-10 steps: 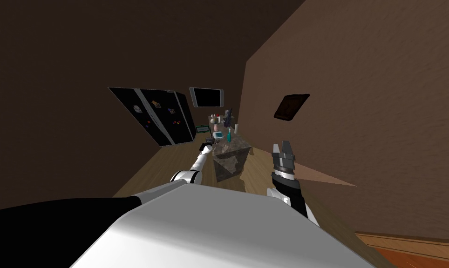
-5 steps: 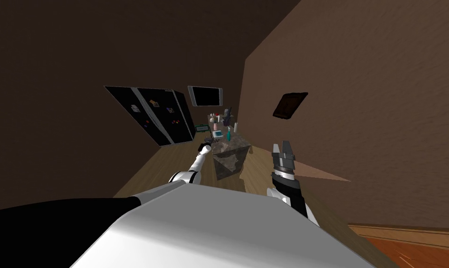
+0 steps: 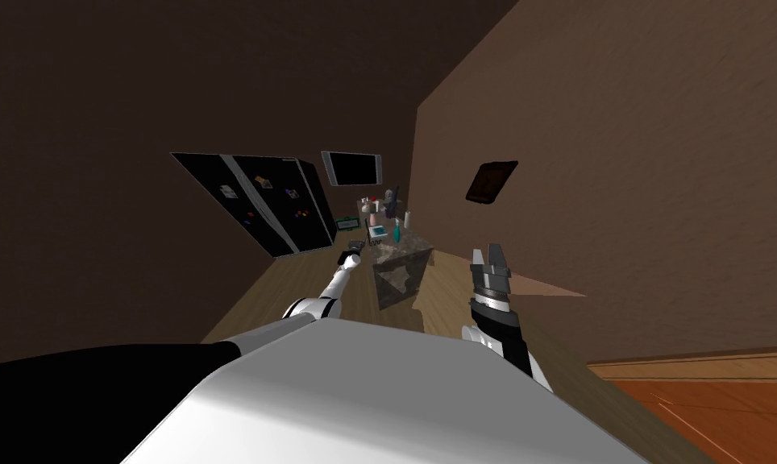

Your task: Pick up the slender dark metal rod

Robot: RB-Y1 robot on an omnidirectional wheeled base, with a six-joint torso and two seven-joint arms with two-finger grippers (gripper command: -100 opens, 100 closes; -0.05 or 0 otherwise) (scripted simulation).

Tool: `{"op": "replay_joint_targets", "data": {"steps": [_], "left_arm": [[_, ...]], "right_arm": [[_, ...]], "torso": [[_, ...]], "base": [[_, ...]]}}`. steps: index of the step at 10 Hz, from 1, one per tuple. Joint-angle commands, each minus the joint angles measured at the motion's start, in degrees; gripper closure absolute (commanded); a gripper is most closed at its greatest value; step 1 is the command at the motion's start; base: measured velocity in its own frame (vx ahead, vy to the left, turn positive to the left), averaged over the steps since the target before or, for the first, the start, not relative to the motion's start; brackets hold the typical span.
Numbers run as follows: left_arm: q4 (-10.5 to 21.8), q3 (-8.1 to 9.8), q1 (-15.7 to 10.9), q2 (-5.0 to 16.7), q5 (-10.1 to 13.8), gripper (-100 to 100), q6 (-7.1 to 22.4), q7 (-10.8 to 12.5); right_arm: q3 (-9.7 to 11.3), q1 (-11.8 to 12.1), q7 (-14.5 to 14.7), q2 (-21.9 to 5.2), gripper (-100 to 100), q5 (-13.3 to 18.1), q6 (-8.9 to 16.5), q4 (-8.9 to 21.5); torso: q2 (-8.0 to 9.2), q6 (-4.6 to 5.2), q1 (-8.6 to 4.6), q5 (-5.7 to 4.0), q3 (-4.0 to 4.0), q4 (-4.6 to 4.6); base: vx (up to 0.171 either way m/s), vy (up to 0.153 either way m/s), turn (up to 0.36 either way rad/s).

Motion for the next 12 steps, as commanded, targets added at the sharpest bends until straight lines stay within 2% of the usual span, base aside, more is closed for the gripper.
{"op": "replay_joint_targets", "data": {"steps": [1,4,6,9,12], "left_arm": [[0.2,-0.18,1.2,0.3,0.1,-100,-0.6,0.4],[-0.1,-0.57,4.1,0.8,-0.2,-100,-2.6,1.2],[-1.1,-0.98,6.0,1.1,-1.1,-100,-4.4,0.9],[-2.4,-1.96,5.7,0.1,-1.6,-100,-6.1,0.5],[-3.3,-2.66,4.3,-3.2,-1.6,-100,-7.2,0.3]], "right_arm": [[0.0,0.0,0.0,0.0,0,0.0,0.0,0.0],[0.0,0.0,0.0,0.0,0,0.0,0.0,0.0],[0.0,0.0,0.0,0.0,0,0.0,0.0,0.0],[0.0,0.0,0.0,0.0,0,0.0,0.0,0.0],[0.0,0.0,0.0,0.0,0,0.0,0.0,0.0]], "torso": [[0.00,0.00,0.00,0.00,0.00,0.00],[-0.21,0.01,0.07,0.02,-0.12,-0.05],[-0.29,0.00,-0.11,-0.01,-0.17,-0.07],[-0.49,0.06,-1.29,-0.26,-0.28,-0.10],[-0.57,0.06,-1.35,-0.29,-0.33,-0.12]], "base": [[-0.057,0.175,-0.089],[0.002,0.197,-0.116],[0.016,0.096,-0.029],[0.057,-0.146,0.027],[0.072,-0.145,0.038]]}}
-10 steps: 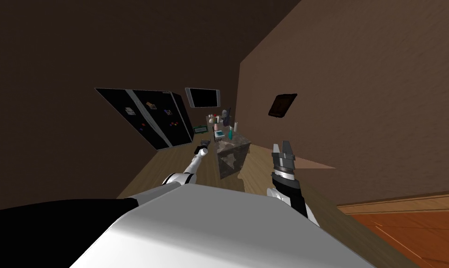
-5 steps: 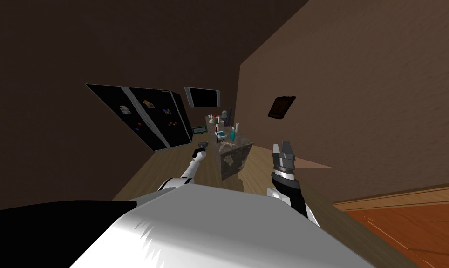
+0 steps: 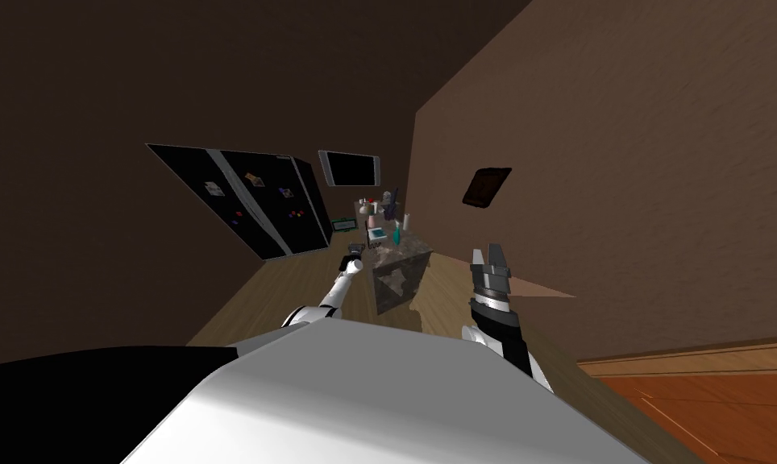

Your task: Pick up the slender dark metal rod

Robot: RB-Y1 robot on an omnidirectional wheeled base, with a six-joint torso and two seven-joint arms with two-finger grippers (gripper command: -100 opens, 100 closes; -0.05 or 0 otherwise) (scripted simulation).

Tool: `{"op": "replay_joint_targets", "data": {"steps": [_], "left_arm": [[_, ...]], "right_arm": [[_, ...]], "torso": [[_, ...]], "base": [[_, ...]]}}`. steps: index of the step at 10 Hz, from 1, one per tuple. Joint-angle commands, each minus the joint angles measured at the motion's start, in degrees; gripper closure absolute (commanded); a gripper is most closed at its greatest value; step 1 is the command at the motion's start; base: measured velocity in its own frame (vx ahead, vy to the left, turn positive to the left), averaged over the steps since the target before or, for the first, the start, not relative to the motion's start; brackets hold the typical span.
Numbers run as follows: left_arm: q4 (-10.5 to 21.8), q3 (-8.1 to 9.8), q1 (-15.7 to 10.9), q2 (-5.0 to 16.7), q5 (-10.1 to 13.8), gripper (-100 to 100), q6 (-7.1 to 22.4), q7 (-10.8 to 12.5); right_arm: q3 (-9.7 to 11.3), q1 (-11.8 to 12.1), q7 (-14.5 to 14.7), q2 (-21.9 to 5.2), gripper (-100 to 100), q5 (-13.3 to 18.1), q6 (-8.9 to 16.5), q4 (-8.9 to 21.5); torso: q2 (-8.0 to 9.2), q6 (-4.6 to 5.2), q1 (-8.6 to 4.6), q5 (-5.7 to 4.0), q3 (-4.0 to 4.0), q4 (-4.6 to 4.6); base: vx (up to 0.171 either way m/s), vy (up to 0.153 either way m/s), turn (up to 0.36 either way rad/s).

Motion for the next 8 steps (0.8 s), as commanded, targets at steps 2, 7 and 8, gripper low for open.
{"op": "replay_joint_targets", "data": {"steps": [2,7,8], "left_arm": [[-0.7,-0.24,-0.5,-3.1,0.0,-100,-0.7,-0.2],[-1.0,-0.17,-0.5,-4.2,-0.1,100,-0.8,-0.5],[-1.0,-0.17,-0.5,-4.2,-0.1,100,-0.8,-0.5]], "right_arm": [[0.0,0.0,0.0,0.0,0,0.0,0.0,0.0],[0.0,0.0,0.0,0.0,0,0.0,0.0,0.0],[0.0,0.0,0.0,0.0,0,0.0,0.0,0.0]], "torso": [[0.01,-0.01,0.12,0.03,0.01,0.00],[0.24,-0.04,0.53,0.12,0.14,0.05],[0.26,-0.04,0.54,0.12,0.15,0.05]], "base": [[0.068,-0.074,0.018],[0.022,-0.007,0.004],[0.000,0.000,0.000]]}}
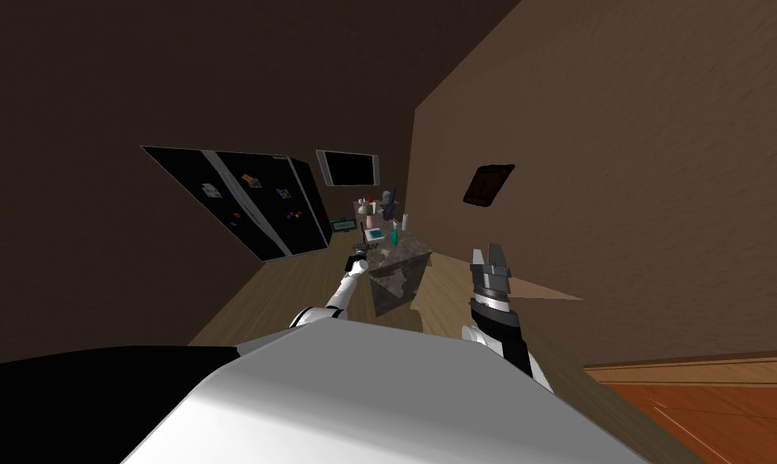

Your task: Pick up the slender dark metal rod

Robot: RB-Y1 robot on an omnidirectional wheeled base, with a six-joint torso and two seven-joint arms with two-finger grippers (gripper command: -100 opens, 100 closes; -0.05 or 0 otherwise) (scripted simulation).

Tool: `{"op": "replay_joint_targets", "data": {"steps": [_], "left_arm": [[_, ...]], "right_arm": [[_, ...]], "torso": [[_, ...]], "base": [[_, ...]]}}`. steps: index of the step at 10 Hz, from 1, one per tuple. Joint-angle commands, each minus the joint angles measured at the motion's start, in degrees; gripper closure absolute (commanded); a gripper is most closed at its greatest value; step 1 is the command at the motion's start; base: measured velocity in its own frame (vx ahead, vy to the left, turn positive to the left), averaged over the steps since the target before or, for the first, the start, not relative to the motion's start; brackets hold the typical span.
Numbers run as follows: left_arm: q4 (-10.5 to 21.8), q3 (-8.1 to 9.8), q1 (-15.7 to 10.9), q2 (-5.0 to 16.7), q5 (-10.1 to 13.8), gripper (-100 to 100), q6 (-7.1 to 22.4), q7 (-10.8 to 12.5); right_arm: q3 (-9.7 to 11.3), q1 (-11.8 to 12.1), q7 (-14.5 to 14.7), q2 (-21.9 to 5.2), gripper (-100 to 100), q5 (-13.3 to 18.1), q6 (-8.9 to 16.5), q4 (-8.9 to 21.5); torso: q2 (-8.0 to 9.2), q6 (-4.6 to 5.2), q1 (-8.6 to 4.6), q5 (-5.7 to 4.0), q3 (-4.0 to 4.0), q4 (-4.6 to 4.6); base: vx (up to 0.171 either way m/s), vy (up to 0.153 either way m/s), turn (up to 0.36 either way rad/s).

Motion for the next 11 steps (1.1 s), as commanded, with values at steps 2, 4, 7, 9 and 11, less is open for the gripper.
{"op": "replay_joint_targets", "data": {"steps": [2,4,7,9,11], "left_arm": [[0.0,0.00,0.0,0.0,0.0,100,0.0,0.0],[0.0,0.00,0.0,0.0,0.0,0,0.0,0.0],[0.8,0.02,-0.9,3.9,-0.4,-100,0.4,0.1],[1.8,0.17,-2.2,6.2,-0.9,-100,1.0,0.1],[3.4,0.64,-4.3,7.2,-1.9,-100,2.4,0.2]], "right_arm": [[0.0,0.0,0.0,0.0,0,0.0,0.0,0.0],[0.0,0.0,0.0,0.0,0,0.0,0.0,0.0],[0.0,0.0,0.0,0.0,0,0.0,0.0,0.0],[0.0,0.0,0.0,0.0,0,0.0,0.0,0.0],[0.0,0.0,0.0,0.0,0,0.0,0.0,0.0]], "torso": [[0.00,0.00,0.00,0.00,0.00,0.00],[0.01,0.00,0.00,0.00,0.00,0.00],[0.11,-0.01,-0.05,-0.01,0.06,0.02],[0.19,0.00,-0.10,-0.02,0.11,0.04],[0.20,0.01,-0.16,-0.03,0.11,0.04]], "base": [[0.000,0.000,0.000],[0.000,0.000,0.000],[-0.035,-0.021,-0.007],[-0.049,-0.036,-0.008],[-0.048,-0.047,0.010]]}}
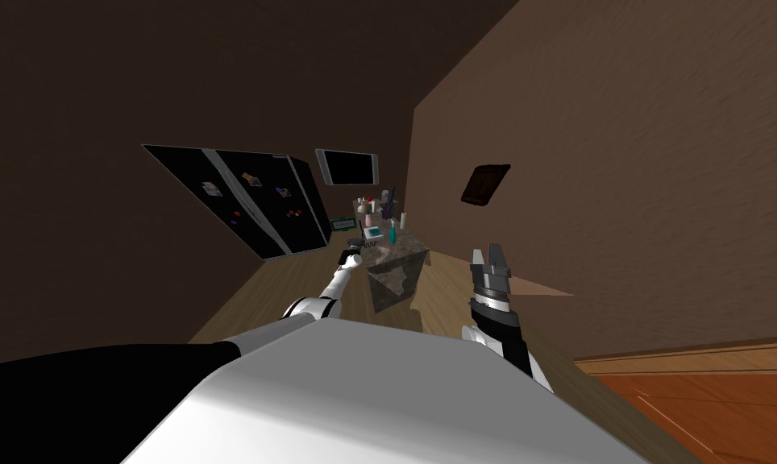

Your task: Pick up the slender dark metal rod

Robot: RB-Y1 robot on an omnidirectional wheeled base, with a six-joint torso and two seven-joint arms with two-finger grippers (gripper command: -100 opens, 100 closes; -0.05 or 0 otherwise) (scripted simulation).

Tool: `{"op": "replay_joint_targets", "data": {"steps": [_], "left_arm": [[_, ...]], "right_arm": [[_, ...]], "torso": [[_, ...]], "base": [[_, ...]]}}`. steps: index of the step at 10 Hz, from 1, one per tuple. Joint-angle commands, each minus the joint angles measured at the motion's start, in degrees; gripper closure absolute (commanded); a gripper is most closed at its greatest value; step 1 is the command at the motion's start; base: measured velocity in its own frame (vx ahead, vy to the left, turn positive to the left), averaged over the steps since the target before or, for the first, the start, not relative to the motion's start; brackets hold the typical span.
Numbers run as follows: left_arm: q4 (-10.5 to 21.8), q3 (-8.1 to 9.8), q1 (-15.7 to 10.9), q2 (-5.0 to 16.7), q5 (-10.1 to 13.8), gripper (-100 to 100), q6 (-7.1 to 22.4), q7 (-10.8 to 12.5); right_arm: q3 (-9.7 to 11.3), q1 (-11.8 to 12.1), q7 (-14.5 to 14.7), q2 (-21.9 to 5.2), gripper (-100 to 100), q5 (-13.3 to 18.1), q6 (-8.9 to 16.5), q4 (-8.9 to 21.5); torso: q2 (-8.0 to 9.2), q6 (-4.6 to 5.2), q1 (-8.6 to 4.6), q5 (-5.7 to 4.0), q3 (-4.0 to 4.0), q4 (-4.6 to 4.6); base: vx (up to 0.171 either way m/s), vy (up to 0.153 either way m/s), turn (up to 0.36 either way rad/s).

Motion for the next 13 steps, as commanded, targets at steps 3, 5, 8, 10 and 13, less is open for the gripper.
{"op": "replay_joint_targets", "data": {"steps": [3,5,8,10,13], "left_arm": [[1.8,1.30,-2.4,-0.6,-1.8,-100,3.9,-0.6],[1.9,1.88,-2.6,0.0,-2.2,-100,5.9,-1.6],[-0.3,2.51,-2.5,-1.7,0.4,-100,7.5,-3.4],[-1.1,2.66,-2.5,-4.1,1.4,-100,7.4,-3.6],[-1.7,3.06,-2.3,-4.9,1.3,0,7.6,-4.0]], "right_arm": [[0.0,0.0,0.0,0.0,0,0.0,0.0,0.0],[0.0,0.0,0.0,0.0,0,0.0,0.0,0.0],[0.0,0.0,0.0,0.0,0,0.0,0.0,0.0],[0.0,0.0,0.0,0.0,0,0.0,0.0,0.0],[0.0,0.0,0.0,0.0,0,0.0,0.0,0.0]], "torso": [[-0.09,-0.01,0.02,0.01,-0.05,-0.02],[-0.11,-0.01,0.05,0.01,-0.07,-0.03],[-0.25,-0.01,0.13,0.03,-0.14,-0.06],[-0.36,0.01,0.16,0.04,-0.21,-0.09],[-0.34,-0.01,0.20,0.05,-0.21,-0.09]], "base": [[-0.020,-0.041,0.078],[-0.015,-0.026,0.088],[0.027,-0.009,0.066],[0.061,0.011,0.001],[0.038,0.007,0.000]]}}
